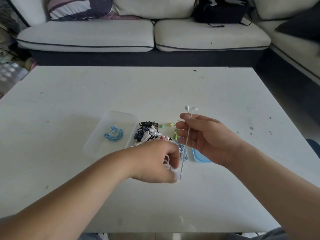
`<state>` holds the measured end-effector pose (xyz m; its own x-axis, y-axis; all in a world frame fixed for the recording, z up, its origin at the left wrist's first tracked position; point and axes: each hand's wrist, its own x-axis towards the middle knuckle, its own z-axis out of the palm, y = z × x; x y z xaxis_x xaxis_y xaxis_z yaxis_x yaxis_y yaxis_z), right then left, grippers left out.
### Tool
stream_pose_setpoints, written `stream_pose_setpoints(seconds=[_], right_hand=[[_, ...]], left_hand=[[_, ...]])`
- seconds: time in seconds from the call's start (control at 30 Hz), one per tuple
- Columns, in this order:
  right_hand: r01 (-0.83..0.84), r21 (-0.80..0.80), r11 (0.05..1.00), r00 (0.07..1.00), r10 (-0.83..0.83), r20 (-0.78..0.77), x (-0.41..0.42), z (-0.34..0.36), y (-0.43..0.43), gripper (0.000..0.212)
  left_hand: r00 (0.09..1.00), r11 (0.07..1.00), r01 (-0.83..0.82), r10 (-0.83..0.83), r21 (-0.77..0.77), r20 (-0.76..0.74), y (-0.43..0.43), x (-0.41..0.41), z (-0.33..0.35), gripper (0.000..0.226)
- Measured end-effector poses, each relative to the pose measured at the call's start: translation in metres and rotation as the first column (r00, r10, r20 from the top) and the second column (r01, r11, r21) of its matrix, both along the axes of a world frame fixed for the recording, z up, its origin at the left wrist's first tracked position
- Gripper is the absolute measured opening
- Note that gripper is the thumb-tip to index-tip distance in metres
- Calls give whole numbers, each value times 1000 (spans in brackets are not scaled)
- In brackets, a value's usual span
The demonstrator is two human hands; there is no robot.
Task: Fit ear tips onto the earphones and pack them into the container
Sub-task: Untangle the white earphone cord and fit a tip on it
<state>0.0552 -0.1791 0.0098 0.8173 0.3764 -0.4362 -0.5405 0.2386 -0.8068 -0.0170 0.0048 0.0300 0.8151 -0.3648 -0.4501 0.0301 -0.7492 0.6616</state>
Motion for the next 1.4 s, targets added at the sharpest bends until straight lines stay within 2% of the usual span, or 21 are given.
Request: stream_pose_setpoints(seconds=[0.1, 0.2, 0.3, 0.37, 0.43, 0.5, 0.63, 0.7, 0.73, 0.8, 0.93, 1.0, 1.1, 1.2, 1.33, 1.4], right_hand=[[32, 6, 999, 999, -32, 18, -1, 0, -1, 20], [48, -17, 999, 998, -47, 47, -3, -2, -2, 23], [32, -122, 992, 994, -18, 110, -6, -3, -3, 23], [30, -169, 985, 991, -8, 131, -11, -3, -2, 22], [19, -150, 988, 993, -1, 121, -17, -4, 0, 21], [0, -125, 992, 994, 14, 112, -24, -4, 2, 22], [-56, -53, 997, 993, 61, 98, -31, -2, 0, 24], [-39, -88, 995, 993, 48, 109, -34, -2, -2, 24], [-20, -131, 991, 992, 36, 118, -36, -5, -2, 24], [8, -232, 973, 992, 21, 122, -42, -13, -3, 24], [0, -392, 920, 997, 29, 67, -50, -25, -11, 27], [-34, -466, 884, 997, 62, 45, -51, -27, -21, 29], [-148, -551, 821, 988, 149, -44, -55, -28, -33, 44], [-235, -510, 827, 972, 202, -119, -60, -30, -41, 51], [-267, -400, 877, 962, 215, -170, -64, -28, -49, 31], [-284, -362, 888, 956, 231, -183, -64, -27, -52, 30]], left_hand=[[996, 985, 77, -71, 155, -48, 0, -2, -12, 21], [999, 980, 29, -31, 197, 9, 0, 1, -22, 26], [994, 991, -90, 83, 97, 75, 1, 8, -24, 22], [947, 967, -249, 256, -59, 195, -2, 14, -22, 9], [832, 863, -425, 491, -272, 257, -7, 18, -22, 5], [734, 741, -533, 645, -410, 212, -13, 20, -22, 4], [679, 564, -617, 734, -549, -10, -24, 19, -22, 13], [670, 456, -646, 723, -613, -167, -28, 18, -19, 13], [684, 436, -649, 693, -623, -227, -29, 17, -18, 13], [728, 477, -641, 625, -601, -281, -32, 14, -20, 15], [765, 607, -627, 596, -488, -242, -41, 13, -30, 19], [769, 625, -634, 571, -456, -288, -44, 14, -33, 20], [806, 655, -591, 457, -471, -377, -47, 11, -37, 21], [844, 671, -535, 394, -513, -365, -51, 8, -42, 24], [874, 732, -486, 405, -477, -268, -52, 6, -45, 8], [874, 748, -484, 438, -455, -210, -53, 6, -46, 7]])
